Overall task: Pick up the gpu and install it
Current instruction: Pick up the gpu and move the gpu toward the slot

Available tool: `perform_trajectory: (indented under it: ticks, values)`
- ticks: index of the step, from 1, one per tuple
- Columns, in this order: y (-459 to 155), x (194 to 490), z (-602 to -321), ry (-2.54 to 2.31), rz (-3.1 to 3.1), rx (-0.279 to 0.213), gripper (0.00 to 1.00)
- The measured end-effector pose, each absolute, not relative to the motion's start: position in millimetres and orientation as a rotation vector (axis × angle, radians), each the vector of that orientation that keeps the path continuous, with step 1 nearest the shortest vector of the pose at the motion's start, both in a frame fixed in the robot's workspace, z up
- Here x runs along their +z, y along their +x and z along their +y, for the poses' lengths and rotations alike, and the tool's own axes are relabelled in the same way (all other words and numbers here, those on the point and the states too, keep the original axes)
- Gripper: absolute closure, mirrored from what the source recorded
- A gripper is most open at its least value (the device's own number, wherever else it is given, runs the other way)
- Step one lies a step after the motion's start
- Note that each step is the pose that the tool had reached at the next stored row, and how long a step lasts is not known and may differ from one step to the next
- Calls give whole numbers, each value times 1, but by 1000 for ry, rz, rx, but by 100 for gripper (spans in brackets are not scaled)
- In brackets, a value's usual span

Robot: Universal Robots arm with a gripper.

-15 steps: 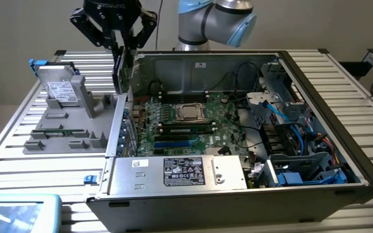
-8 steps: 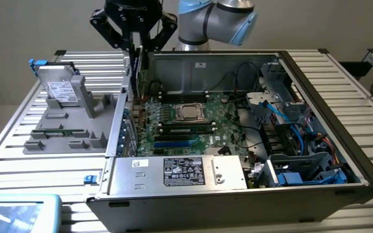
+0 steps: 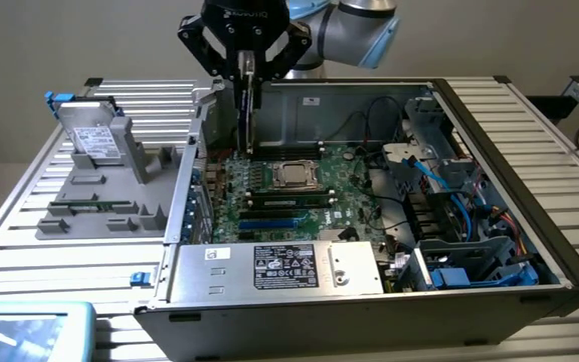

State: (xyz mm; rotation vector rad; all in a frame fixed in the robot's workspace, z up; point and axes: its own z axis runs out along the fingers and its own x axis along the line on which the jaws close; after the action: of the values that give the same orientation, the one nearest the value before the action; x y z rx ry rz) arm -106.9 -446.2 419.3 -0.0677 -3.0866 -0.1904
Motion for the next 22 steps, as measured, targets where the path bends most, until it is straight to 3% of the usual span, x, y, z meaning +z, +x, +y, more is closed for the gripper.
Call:
perform_trajectory:
  ticks: [22]
  values:
    - [-17,402,-446,-68,-3093,-156,72]
